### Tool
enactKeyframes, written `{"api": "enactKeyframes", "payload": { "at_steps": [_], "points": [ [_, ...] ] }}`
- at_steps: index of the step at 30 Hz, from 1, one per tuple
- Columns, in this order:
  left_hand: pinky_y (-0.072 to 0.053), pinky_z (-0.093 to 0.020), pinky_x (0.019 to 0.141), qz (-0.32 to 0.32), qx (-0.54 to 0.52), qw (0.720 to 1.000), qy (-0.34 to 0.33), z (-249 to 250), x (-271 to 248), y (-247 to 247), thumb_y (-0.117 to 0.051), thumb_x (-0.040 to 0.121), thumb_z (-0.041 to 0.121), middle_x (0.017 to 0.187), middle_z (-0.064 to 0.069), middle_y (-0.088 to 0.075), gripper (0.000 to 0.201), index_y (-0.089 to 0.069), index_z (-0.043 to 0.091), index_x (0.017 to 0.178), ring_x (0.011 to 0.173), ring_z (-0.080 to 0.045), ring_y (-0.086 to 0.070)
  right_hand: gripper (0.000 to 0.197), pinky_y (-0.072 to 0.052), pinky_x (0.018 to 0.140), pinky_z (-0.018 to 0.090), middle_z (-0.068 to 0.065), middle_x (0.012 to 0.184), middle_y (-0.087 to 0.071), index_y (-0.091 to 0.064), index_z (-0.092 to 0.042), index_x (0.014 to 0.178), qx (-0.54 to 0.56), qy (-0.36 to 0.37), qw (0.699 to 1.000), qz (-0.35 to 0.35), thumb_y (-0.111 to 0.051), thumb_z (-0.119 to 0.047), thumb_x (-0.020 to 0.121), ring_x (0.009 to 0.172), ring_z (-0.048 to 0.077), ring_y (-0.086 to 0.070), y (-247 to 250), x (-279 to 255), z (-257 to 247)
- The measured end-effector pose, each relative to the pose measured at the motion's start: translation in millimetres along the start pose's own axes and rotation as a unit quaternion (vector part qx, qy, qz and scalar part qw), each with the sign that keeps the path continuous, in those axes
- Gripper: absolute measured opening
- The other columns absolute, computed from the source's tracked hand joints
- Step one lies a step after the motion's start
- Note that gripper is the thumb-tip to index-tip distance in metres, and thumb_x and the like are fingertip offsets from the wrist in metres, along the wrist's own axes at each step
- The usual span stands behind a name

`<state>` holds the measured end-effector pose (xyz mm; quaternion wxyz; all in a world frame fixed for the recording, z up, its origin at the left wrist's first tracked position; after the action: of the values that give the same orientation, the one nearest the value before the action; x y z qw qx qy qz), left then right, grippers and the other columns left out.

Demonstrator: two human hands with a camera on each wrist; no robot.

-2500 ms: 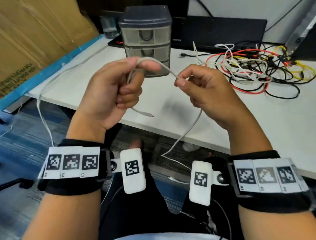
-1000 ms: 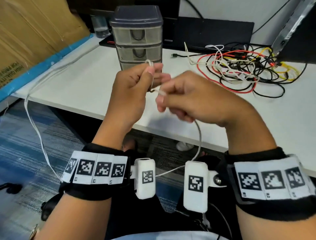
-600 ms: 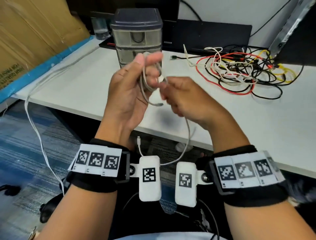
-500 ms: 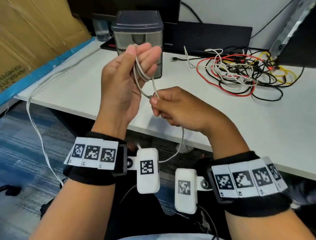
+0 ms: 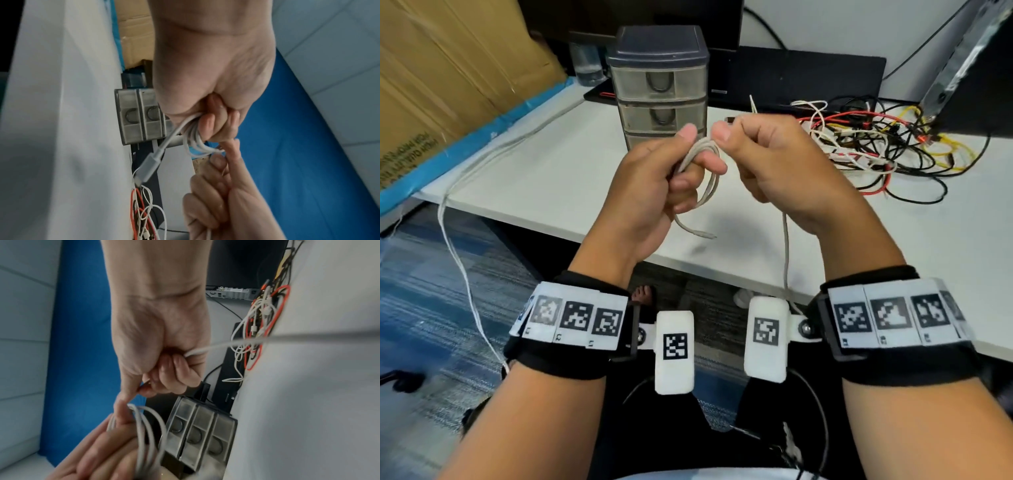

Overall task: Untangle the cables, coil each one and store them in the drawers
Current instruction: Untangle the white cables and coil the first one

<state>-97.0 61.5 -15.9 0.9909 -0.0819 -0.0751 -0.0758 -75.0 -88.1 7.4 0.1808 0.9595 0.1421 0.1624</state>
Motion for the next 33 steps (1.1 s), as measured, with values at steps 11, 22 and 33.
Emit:
{"api": "enactKeyframes", "payload": {
  "at_steps": [11, 22, 33],
  "points": [
    [-0.058, -0.027, 0.089, 0.106, 0.013, 0.993, -0.059, 17.5, 15.0, 4.2, -0.044, 0.110, 0.022, 0.105, -0.008, -0.079, 0.027, -0.064, 0.006, 0.119, 0.102, -0.017, -0.075, 0.030, -0.035, 0.053, 0.016, -0.015, 0.059, -0.046, -0.067, -0.013, 0.094, -0.129, -0.081, 0.965, -0.213, -0.046, -0.028, 0.108, 0.051, 0.001, -0.043, -33.7, -18.7, 4.6],
    [-0.021, -0.028, 0.051, -0.040, 0.041, 0.998, -0.016, 10.6, 9.7, -17.3, -0.028, 0.109, 0.021, 0.061, -0.009, -0.039, 0.052, -0.063, -0.015, 0.092, 0.049, -0.010, -0.025, 0.021, -0.047, 0.062, 0.029, 0.002, 0.067, -0.069, -0.064, -0.006, 0.089, -0.096, 0.139, 0.986, -0.009, -0.076, -0.024, 0.091, 0.063, 0.020, -0.063, 12.6, 3.3, -41.7],
    [-0.038, -0.018, 0.053, -0.036, -0.215, 0.976, 0.020, 4.9, 16.4, -7.8, -0.036, 0.109, 0.022, 0.058, 0.006, -0.040, 0.036, -0.060, 0.008, 0.086, 0.043, -0.006, -0.026, 0.032, -0.043, 0.086, 0.015, -0.003, 0.109, -0.067, -0.069, -0.022, 0.125, -0.040, 0.124, 0.990, 0.059, -0.042, -0.020, 0.108, 0.100, -0.002, -0.056, -14.7, 10.6, -8.3]
  ]
}}
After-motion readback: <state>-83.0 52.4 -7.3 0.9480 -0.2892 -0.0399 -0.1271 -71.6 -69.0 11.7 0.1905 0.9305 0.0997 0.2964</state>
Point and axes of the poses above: each hand's wrist, its own x-axis towards the middle knuckle, its own y-axis out of the back of the hand, z = x × y, the point moved 5 cm from there along x, towards the middle knuckle
